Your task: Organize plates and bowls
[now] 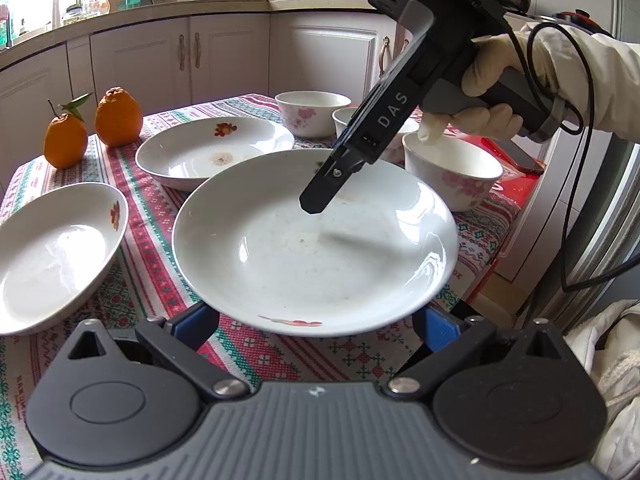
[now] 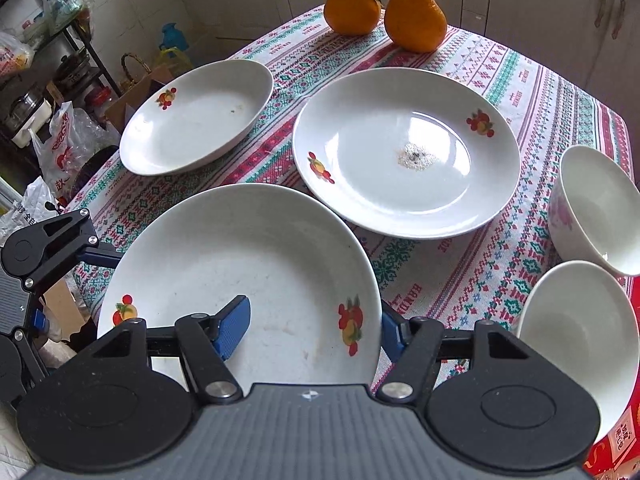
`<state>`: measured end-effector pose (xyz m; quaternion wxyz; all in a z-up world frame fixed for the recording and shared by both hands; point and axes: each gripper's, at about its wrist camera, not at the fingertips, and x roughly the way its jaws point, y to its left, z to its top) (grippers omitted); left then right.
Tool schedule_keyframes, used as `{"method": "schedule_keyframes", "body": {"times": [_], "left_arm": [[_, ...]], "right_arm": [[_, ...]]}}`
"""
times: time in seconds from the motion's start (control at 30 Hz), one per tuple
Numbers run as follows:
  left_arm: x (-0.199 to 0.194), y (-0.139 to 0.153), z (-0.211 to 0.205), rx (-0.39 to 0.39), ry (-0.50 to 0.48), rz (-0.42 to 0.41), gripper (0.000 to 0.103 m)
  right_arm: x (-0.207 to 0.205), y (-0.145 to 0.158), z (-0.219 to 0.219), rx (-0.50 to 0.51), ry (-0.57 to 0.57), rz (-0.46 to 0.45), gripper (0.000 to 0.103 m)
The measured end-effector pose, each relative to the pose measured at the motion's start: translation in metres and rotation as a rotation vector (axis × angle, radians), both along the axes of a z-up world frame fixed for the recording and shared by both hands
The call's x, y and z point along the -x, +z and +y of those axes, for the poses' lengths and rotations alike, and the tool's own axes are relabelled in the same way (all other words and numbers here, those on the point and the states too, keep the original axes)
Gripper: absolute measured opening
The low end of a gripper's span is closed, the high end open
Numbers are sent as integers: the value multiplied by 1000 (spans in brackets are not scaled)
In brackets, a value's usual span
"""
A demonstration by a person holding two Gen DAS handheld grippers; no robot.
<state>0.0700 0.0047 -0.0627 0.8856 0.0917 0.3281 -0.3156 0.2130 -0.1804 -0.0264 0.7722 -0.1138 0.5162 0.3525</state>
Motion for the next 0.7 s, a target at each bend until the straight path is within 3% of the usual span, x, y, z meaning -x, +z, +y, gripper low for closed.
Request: {"method": "schedule_keyframes", "body": {"times": [0.33, 0.7], "left_arm": [[-6, 14, 23, 10, 33, -15, 102], [-24, 27, 70, -9, 102, -33, 102]], "right_arm": [[-8, 15, 26, -6, 30, -26, 72], [-38, 29, 84, -41, 100, -53, 72]]}}
